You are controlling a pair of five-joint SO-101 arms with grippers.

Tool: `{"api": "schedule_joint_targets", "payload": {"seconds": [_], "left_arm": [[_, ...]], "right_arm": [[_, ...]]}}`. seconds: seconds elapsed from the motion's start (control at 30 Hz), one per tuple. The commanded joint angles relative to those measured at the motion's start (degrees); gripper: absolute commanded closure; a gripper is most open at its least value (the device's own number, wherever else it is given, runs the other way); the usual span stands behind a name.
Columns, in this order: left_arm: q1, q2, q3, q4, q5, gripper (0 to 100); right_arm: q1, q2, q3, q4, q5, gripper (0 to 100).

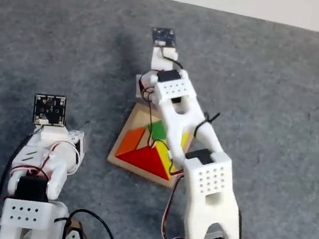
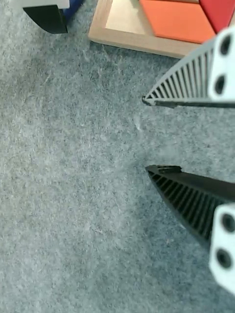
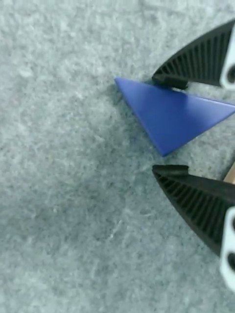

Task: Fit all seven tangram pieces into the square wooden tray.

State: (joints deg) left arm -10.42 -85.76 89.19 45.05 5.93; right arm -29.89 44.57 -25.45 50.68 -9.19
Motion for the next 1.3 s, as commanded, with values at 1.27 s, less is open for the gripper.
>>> {"api": "schedule_joint_targets", "payload": {"seconds": [1.27], "left_arm": [[-0.92, -0.92, -0.40, 0.70, -0.26, 80]], "right_arm": [[-5.67, -21.41, -1.80, 30.37, -0.44, 84.9]]}}
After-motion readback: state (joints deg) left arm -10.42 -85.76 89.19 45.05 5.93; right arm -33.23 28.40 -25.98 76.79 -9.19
